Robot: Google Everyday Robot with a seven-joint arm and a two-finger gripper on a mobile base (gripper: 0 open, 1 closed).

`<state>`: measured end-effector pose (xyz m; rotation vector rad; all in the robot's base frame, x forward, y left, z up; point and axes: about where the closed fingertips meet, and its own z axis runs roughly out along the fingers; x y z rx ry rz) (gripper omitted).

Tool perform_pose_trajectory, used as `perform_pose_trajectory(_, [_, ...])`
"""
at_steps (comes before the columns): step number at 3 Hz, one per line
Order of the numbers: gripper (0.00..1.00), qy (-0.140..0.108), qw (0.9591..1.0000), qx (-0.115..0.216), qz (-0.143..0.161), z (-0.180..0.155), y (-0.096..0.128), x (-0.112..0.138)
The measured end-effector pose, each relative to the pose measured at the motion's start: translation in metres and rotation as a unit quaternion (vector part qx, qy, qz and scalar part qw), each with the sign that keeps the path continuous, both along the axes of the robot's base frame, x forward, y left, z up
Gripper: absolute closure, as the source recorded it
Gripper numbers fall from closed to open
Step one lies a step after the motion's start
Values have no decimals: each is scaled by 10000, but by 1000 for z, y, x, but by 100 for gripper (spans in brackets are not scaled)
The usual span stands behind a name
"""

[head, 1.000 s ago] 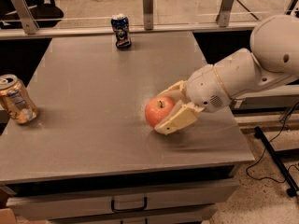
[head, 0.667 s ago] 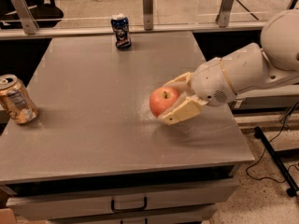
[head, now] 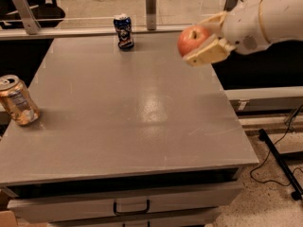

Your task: Move apple near pepsi can

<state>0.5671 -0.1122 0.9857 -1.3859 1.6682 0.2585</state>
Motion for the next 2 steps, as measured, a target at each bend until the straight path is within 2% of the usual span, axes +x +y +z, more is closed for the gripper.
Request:
perform_pose_trajectory(1, [100, -497, 9980, 188, -334, 37, -22, 66])
perform_pose_trajectory(2, [100, -803, 9956, 283, -386, 70, -27, 74])
